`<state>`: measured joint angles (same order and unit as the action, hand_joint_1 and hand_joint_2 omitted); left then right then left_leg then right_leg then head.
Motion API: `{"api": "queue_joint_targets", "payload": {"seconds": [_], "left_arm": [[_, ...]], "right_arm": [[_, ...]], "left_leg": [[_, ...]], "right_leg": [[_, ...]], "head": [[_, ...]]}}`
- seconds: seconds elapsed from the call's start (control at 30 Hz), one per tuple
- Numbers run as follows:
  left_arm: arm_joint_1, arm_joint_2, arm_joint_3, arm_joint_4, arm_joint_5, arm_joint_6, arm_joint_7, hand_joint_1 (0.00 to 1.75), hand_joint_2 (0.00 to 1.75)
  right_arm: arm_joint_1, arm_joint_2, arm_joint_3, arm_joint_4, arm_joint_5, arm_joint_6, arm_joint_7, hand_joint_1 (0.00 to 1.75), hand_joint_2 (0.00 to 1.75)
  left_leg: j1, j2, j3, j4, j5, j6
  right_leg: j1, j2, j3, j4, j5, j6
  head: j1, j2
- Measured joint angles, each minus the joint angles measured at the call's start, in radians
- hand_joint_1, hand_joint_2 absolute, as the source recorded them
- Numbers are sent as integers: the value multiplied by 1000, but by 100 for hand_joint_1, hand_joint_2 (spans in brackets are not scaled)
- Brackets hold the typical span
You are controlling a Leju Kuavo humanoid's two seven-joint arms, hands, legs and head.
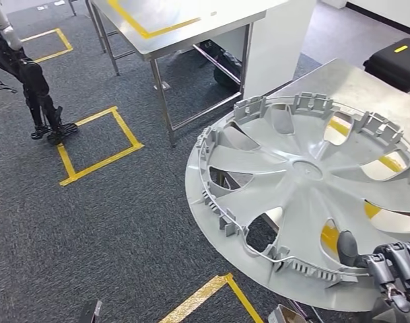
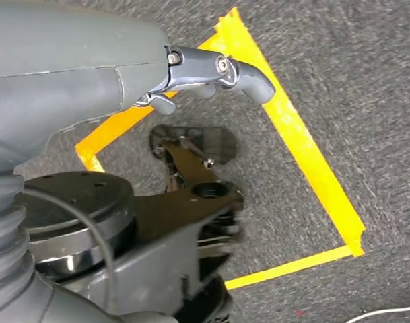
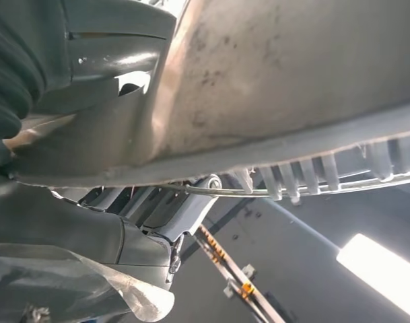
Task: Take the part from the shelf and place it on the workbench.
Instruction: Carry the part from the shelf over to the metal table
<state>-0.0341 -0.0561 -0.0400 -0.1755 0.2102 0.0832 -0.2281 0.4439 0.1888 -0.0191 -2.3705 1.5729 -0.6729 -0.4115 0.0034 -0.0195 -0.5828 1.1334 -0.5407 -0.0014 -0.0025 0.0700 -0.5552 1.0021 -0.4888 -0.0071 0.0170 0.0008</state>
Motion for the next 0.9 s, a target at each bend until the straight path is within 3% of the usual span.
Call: {"api": "queue_joint_targets", "payload": {"seconds": [0.03, 0.1, 0.17, 0.23, 0.3, 0.37, 0.4, 0.43, 0.5, 0.57, 0.6, 0.67, 0.73, 0.8, 0.87, 0.9], "left_arm": [[0, 1, 0, 0, 0, 0, 0, 0, 175], [0, 2, 0, 0, 0, 0, 0, 0, 175], [-2, 1, 0, 0, 0, 0, 0, 0, 175], [-3, 0, 1, 0, 0, 0, 0, 0, 175], [-2, 0, 2, 0, -1, 0, 0, 0, 175], [1, 0, 3, 0, -4, -1, 0, 0, 175], [1, 0, 4, 0, -6, -2, 0, 0, 175], [0, 0, 4, 0, -8, -2, 0, 0, 175], [-2, -1, 5, 0, -11, -2, 0, 0, 175], [-3, -1, 8, 0, -6, -2, 2, 0, 175], [-3, -1, 10, 0, 0, -3, 3, 0, 175], [-4, -1, 15, 0, 14, -6, 8, 0, 175], [-6, -2, 21, 0, 24, -11, 10, 0, 175], [-5, -3, 27, 0, 28, -13, 12, 0, 175], [0, -4, 32, 0, 28, -14, 15, 0, 175], [2, -5, 33, 0, 25, -15, 16, 0, 175]], "right_arm": [[-1, 0, 0, 0, 0, 0, 0, 175, 175], [-1, 0, 0, 0, 0, 0, 0, 175, 175], [1, 0, 0, -1, 0, 0, 0, 175, 175], [2, 0, 0, -2, 0, 0, 0, 175, 175], [0, 0, 0, -3, 0, 0, 0, 175, 175], [-2, 0, 0, -2, 0, 0, 0, 175, 175], [-2, 0, 0, -2, 0, 0, 0, 175, 175], [-2, 0, -1, -2, 0, 0, -1, 175, 175], [-1, 0, -1, -2, 0, 0, -2, 175, 175], [-3, 0, -1, -3, 0, 0, -4, 175, 175], [-3, 0, -1, -3, 0, 0, -4, 175, 175], [-1, 0, -2, -3, -1, 0, -4, 175, 175], [3, 1, -4, -4, 0, 0, -5, 175, 175], [6, 3, -6, -6, 0, 0, -5, 175, 175], [8, 5, -9, -6, 0, 0, -6, 175, 175], [11, 5, -11, -6, 0, 0, -6, 175, 175]], "left_leg": [[1, -23, 27, -63, 25, 5], [0, -53, 50, -123, 36, 10], [0, -41, 50, -135, 38, 15], [3, -19, 54, -148, 46, 25], [4, 7, 56, -155, 50, 31], [3, 33, 55, -155, 50, 33], [3, 45, 55, -154, 49, 32], [4, 57, 55, -154, 48, 31], [5, 76, 58, -149, 43, 24], [0, 90, 58, -140, 35, 12], [-2, 96, 58, -137, 33, 7], [-3, 109, 60, -134, 30, 0], [3, 89, 55, -115, 10, -10], [6, 49, 15, -17, -50, -16], [7, 34, -49, 124, -110, -16], [6, 33, -68, 163, -116, -14]], "right_leg": [[0, 10, -2, 2, 1, 2], [-3, 29, -13, 5, 5, 10], [-6, 44, -23, 3, 10, 24], [-5, 12, -41, 27, -10, 34], [-5, -42, -91, 129, -69, 43], [-8, -60, -150, 255, -119, 51], [-11, -63, -161, 281, -121, 55], [-13, -67, -151, 265, -102, 59], [-17, -93, -82, 136, -40, 64], [-14, -120, -19, 26, -8, 57], [-11, -125, -8, 7, -9, 51], [-9, -109, -11, 7, -9, 37], [-11, -94, -12, 6, -6, 25], [-12, -78, -12, 5, -4, 15], [-10, -58, -12, 6, -3, 10], [-9, -46, -11, 6, -3, 10]], "head": [[0, 0], [0, 0], [-2, 0], [1, 0], [5, 0], [6, 0], [6, 0], [6, 0], [6, 0], [6, 0], [6, 0], [5, 0], [4, 0], [2, 0], [1, 0], [1, 0]]}}
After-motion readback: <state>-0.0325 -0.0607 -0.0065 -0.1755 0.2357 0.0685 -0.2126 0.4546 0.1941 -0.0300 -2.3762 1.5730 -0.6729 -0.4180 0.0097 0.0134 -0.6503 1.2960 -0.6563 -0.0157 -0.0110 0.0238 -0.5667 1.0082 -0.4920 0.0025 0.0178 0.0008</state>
